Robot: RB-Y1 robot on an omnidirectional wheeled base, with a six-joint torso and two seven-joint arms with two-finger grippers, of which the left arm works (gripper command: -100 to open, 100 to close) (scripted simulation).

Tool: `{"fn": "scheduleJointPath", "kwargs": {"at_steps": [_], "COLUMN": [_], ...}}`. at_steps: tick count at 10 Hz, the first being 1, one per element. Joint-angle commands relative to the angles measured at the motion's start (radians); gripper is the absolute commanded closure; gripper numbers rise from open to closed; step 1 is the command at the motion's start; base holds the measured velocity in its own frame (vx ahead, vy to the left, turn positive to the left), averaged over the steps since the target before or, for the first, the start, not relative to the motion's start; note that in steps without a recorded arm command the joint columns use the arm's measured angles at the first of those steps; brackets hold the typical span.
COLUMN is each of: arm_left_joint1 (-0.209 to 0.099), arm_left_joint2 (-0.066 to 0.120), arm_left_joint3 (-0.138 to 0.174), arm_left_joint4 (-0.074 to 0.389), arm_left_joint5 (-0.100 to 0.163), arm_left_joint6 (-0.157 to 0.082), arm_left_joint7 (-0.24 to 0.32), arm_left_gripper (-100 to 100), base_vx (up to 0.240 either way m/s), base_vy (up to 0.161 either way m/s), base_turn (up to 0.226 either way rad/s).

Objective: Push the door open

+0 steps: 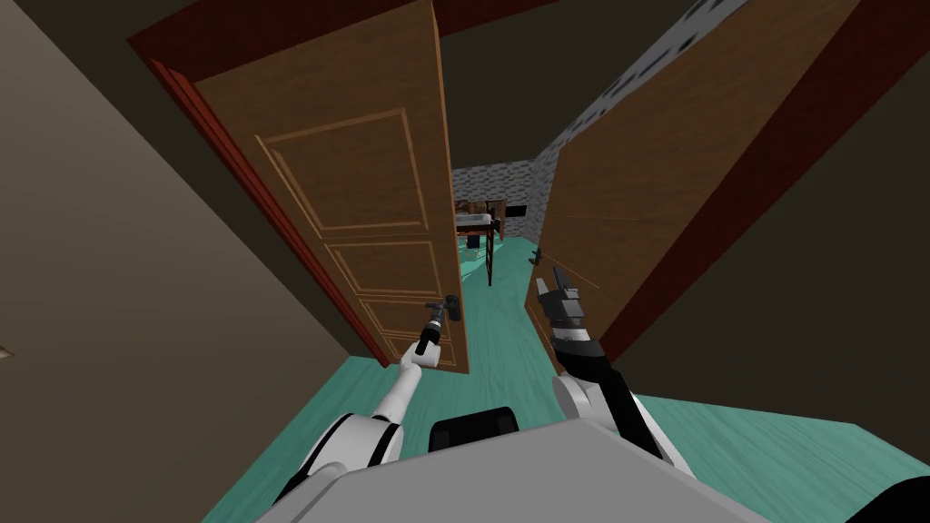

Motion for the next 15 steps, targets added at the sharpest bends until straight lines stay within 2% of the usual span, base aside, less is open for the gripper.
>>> {"fn": "scheduleJointPath", "kwargs": {"at_steps": [1, 2, 6, 10, 11, 12, 14, 15], "arm_left_joint1": [0.001, 0.001, 0.001, 0.002, 0.002, 0.002, 0.002, 0.002], "arm_left_joint2": [0.000, 0.000, 0.021, 0.044, 0.044, 0.053, 0.053, 0.061], "arm_left_joint3": [0.000, 0.000, 0.033, 0.082, 0.082, 0.104, 0.104, 0.126], "arm_left_joint4": [0.000, 0.000, 0.002, 0.006, 0.006, 0.007, 0.007, 0.009], "arm_left_joint5": [0.000, 0.000, 0.010, 0.025, 0.025, 0.031, 0.031, 0.038], "arm_left_joint6": [-0.001, -0.001, 0.002, 0.006, 0.006, 0.007, 0.007, 0.009], "arm_left_joint7": [0.000, 0.000, -0.012, -0.030, -0.030, -0.038, -0.038, -0.046], "arm_left_gripper": [100, 100, 100, 100, 100, 100, 100, 100], "base_vx": [0.000, 0.000, 0.156, 0.194, 0.130, 0.153, 0.091, 0.091], "base_vy": [0.000, 0.000, -0.081, -0.134, -0.106, -0.113, -0.074, -0.110], "base_turn": [0.000, 0.000, 0.034, 0.065, 0.049, 0.040, 0.034, 0.079]}}
